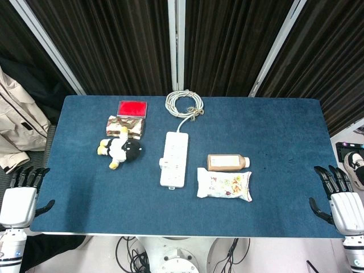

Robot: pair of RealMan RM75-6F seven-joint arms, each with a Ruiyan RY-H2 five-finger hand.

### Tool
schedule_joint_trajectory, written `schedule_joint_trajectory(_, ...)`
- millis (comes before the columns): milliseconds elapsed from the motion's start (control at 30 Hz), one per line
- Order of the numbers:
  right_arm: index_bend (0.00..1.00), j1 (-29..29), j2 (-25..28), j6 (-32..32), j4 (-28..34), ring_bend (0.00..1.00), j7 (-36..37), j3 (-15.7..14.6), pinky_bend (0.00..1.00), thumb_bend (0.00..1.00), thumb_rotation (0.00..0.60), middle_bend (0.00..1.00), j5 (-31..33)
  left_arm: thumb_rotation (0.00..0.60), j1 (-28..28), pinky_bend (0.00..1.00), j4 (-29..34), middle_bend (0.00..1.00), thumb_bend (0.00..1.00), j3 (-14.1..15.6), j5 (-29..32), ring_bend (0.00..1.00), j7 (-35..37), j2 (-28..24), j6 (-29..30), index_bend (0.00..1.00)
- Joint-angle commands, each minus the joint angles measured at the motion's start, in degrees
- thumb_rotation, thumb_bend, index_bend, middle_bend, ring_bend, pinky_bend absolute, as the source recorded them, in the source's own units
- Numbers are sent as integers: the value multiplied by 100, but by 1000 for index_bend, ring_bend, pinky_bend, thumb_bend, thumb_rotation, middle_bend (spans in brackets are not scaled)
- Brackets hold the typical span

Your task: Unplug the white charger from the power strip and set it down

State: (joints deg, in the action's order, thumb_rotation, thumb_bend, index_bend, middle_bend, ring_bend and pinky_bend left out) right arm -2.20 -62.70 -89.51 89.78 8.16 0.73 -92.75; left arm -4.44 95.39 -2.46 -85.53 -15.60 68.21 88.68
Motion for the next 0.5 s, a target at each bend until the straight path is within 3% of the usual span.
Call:
schedule_joint_trajectory(33,26,-34,-13,45,-4,0,-4,5,0,328,600,116,-13,600,-24,89,17,186,128,-16,55,93,-7,17,-66,188)
schedule_joint_trajectory(367,26,-262,25,337,55,0,-95,61,0,330,600,116,-38,600,-141,89,55,186,128,-55,25,93,-34,24,-221,188)
schedule_joint_trajectory(500,26,-706,167,804,127,0,23,198,0,335,600,116,-144,600,-388,88,100,186,127,-102,-286,93,55,-3,-377,188)
